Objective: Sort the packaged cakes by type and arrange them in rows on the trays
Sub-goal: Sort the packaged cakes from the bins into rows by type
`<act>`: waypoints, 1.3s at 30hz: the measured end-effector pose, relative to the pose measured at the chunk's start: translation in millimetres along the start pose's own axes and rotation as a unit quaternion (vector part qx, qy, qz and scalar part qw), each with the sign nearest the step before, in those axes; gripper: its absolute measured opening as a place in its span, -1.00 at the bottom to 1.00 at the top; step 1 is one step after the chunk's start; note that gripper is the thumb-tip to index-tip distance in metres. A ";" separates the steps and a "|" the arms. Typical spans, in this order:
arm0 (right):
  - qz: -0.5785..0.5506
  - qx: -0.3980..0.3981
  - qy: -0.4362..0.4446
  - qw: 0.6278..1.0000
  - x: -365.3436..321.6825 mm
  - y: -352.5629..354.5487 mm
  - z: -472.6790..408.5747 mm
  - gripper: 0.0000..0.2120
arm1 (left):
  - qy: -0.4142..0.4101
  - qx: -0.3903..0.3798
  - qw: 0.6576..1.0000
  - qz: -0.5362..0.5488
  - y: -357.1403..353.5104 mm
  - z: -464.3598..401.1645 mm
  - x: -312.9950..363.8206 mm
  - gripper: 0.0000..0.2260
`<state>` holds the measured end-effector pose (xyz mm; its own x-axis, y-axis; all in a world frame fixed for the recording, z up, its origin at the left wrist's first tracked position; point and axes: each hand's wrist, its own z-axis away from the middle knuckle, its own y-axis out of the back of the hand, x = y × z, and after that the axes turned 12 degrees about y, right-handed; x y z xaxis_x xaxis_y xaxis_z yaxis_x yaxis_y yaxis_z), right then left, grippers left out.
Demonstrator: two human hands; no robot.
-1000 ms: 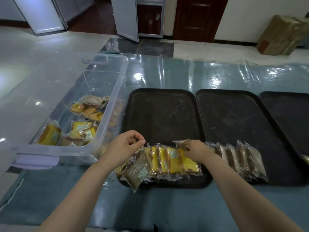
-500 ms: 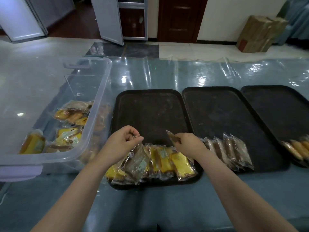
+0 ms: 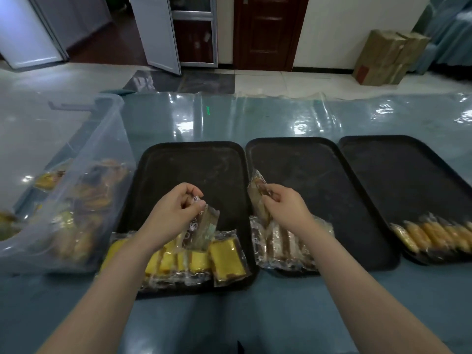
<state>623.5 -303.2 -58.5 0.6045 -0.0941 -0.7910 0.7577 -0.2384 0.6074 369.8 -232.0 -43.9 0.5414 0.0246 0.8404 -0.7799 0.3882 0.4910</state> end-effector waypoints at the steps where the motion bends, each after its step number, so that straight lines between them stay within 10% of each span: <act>1: -0.012 0.001 0.000 1.000 6.6 12.0 0.7 -0.69 | 0.000 0.006 1.000 0.000 -11.0 -0.2 7.4 -0.95; 11: -0.047 -0.001 -0.026 0.999 91.8 116.2 6.4 -0.74 | -0.034 0.045 0.998 0.009 -119.1 -1.1 78.3 -0.90; 23: 0.160 -0.053 -0.082 0.982 184.0 136.9 47.4 -0.73 | -0.048 0.082 0.994 0.055 -207.3 -5.4 112.1 -0.90; 39: -0.050 -0.106 -0.087 0.989 201.4 97.3 72.5 -0.59 | -0.030 0.120 0.990 0.073 -253.5 13.0 108.7 -0.85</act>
<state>801.2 -415.5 -164.0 0.4862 -0.2498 -0.8374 0.8574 -0.0488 0.5124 622.2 -339.7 -74.1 0.4030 0.0074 0.9152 -0.9048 0.1536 0.3972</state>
